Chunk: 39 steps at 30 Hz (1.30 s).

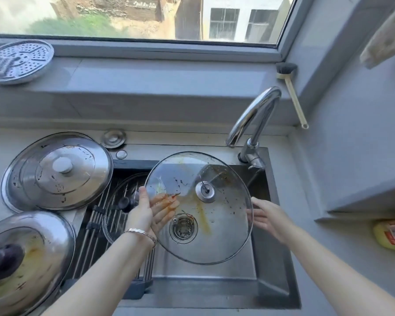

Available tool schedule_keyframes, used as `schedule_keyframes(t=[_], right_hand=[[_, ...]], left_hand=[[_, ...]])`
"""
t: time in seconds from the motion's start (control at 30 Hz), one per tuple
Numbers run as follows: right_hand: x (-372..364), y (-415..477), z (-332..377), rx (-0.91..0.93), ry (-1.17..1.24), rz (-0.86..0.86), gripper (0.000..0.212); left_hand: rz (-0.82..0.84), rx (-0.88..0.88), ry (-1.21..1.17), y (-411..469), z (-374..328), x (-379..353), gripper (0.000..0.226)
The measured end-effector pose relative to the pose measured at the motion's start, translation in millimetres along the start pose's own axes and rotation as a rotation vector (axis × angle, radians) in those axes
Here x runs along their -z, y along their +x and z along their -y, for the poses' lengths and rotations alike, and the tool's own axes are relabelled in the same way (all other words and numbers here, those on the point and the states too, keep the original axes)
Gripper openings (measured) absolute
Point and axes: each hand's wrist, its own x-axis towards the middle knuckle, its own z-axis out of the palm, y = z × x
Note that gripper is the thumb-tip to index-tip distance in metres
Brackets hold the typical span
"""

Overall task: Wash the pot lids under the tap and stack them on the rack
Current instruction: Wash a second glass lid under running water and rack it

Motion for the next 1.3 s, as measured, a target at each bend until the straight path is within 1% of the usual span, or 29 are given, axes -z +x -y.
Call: schedule_keyframes(t=[0.03, 0.1, 0.13, 0.23, 0.3, 0.33, 0.43, 0.6, 0.73, 0.83, 1.0, 1.1, 1.23, 1.3], right_hand=[[0, 9, 6, 0.031, -0.086, -0.099, 0.029], [-2, 25, 24, 0.078, -0.108, -0.209, 0.037], [-4, 32, 34, 0.082, -0.106, -0.223, 0.042], [-15, 54, 61, 0.016, -0.18, -0.216, 0.056], [-24, 65, 71, -0.023, -0.229, -0.218, 0.06], [-27, 71, 73, -0.03, -0.248, -0.229, 0.058], [-30, 83, 75, -0.054, -0.322, -0.277, 0.043], [-28, 93, 67, -0.068, -0.385, -0.344, 0.046], [-28, 98, 61, -0.041, -0.427, -0.397, 0.035], [-22, 99, 56, 0.003, -0.455, -0.385, 0.026], [-16, 102, 48, 0.064, -0.503, -0.397, 0.033], [-12, 107, 43, 0.098, -0.506, -0.394, 0.03], [-10, 105, 42, 0.105, -0.52, -0.383, 0.03], [-13, 98, 46, 0.077, -0.501, -0.387, 0.033]], left_hand=[[-0.031, -0.035, 0.03, 0, -4, -3, 0.054], [-0.101, -0.091, 0.1, 2, -10, -9, 0.053], [-0.137, -0.112, 0.136, 3, -13, -12, 0.052], [-0.197, -0.152, 0.2, 5, -18, -21, 0.052], [-0.21, -0.152, 0.212, 5, -18, -24, 0.052], [-0.217, -0.15, 0.215, 6, -17, -25, 0.052], [-0.244, -0.155, 0.211, 6, -15, -26, 0.052], [-0.244, -0.157, 0.198, 6, -13, -35, 0.053], [-0.23, -0.149, 0.189, 8, -11, -43, 0.053], [-0.211, -0.15, 0.193, 7, -12, -47, 0.053], [-0.184, -0.146, 0.183, 7, -11, -53, 0.053], [-0.171, -0.14, 0.18, 8, -10, -57, 0.054], [-0.165, -0.139, 0.189, 7, -8, -61, 0.054], [-0.162, -0.147, 0.195, 6, -7, -63, 0.054]])
